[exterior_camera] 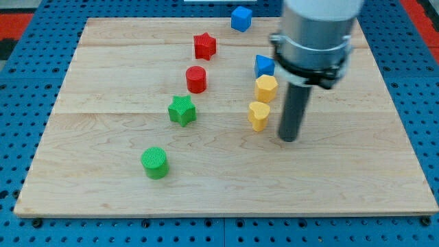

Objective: Move your arm towards the red star

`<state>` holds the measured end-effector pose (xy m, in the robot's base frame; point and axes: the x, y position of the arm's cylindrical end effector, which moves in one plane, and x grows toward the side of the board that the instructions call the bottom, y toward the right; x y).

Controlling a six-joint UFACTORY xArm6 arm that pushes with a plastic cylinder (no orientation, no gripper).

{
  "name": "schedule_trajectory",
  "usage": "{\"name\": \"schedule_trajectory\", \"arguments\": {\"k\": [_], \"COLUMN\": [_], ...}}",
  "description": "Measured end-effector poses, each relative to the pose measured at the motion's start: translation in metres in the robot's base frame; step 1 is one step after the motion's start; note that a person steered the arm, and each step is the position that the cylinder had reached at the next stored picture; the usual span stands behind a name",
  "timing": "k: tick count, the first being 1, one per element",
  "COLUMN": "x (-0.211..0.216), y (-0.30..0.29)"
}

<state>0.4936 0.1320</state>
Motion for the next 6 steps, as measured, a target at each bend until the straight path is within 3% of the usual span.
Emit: {"name": "schedule_trajectory", "arguments": {"k": [1, 2, 4, 6], "x": [-0.057, -0.147, -0.251, -0.243], "y": [0.086, 0.117, 0.005, -0.133]}}
